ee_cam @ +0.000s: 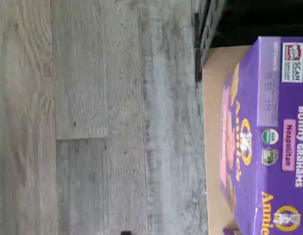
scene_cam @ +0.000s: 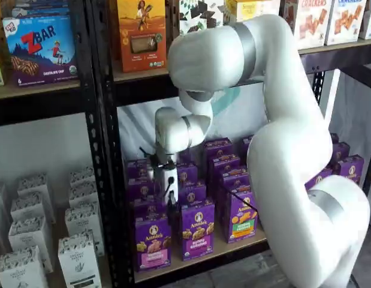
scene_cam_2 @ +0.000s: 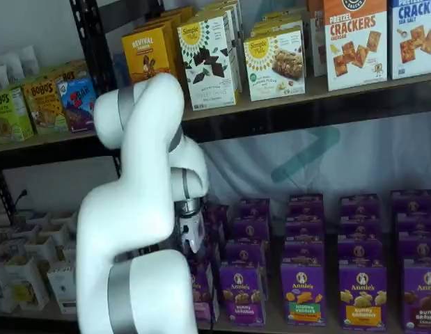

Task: Pick up the purple box with a pink patch in the middle, on the bottom shelf, the first box from the left

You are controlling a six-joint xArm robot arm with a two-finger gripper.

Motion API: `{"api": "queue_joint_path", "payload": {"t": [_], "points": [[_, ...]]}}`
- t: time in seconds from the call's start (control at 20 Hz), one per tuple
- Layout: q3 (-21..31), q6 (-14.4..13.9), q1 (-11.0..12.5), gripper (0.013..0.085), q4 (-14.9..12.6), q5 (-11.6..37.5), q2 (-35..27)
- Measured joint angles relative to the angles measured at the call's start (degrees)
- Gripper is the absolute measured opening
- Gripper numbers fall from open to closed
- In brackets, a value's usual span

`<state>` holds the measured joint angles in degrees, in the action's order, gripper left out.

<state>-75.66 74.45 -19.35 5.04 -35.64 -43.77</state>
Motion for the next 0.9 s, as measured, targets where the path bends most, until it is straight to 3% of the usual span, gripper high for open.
{"api": "queue_joint_path", "payload": {"t": [0.05,0.1,0.2,0.9], "points": [[0.41,1.32,0.0,0.085,1.43,0.97,0.12],[1.17,4.18,0.06,0.085,4.61,2.9,0.44],[1.31,6.01,0.23,0.085,6.59,3.9,0.69],[-2.72,3.96,0.08,0.085,4.47,3.4,-2.23]]}}
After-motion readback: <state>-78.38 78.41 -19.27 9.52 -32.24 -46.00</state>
